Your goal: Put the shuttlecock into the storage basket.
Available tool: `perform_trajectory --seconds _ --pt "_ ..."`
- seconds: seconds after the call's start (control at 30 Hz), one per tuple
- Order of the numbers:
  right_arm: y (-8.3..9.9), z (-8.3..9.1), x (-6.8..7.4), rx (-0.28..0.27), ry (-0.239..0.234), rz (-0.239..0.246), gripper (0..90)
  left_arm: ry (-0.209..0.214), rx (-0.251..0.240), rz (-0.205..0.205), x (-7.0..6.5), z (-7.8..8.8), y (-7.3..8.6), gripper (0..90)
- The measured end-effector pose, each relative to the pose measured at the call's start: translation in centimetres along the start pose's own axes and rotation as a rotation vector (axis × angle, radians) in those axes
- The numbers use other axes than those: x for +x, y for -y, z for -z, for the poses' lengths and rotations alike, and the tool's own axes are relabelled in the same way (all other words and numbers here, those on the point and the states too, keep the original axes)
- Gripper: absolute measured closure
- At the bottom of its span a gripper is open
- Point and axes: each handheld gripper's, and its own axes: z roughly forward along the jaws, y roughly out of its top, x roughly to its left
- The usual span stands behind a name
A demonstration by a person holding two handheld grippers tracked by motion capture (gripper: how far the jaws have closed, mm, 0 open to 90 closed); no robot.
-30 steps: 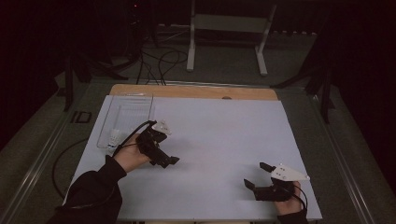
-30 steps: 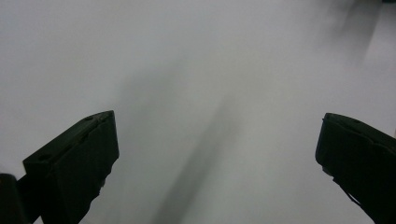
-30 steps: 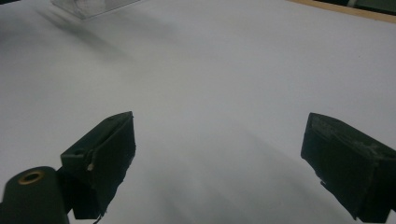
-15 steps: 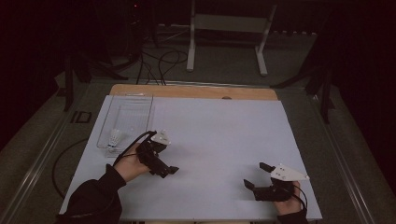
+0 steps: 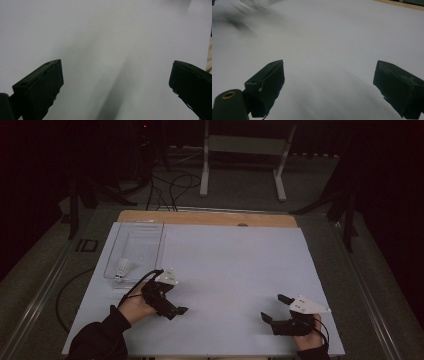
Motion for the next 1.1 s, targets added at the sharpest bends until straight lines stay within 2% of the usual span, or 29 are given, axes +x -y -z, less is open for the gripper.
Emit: perform_trajectory --seconds 0.33,0.7,0.97,1.1 --pt "0.0 -0.1 0.0 0.001 -0.002 0.001 10.0 -0.01 -0.02 0.012 -0.4 0.3 2.2 0.2" --pt "0.0 0.0 0.0 0.0 -0.002 0.001 9.9 -0.021 -0.078 0.061 -0.5 0.9 4.4 0.2" --pt "0.0 -0.1 0.0 0.003 -0.003 0.001 10.0 -0.063 -0.104 0.084 -0.5 1.4 5.8 0.2" --pt "0.0 0.0 0.0 0.003 -0.002 0.0 9.9 -0.081 -0.102 0.091 -0.6 1.6 6.6 0.2"
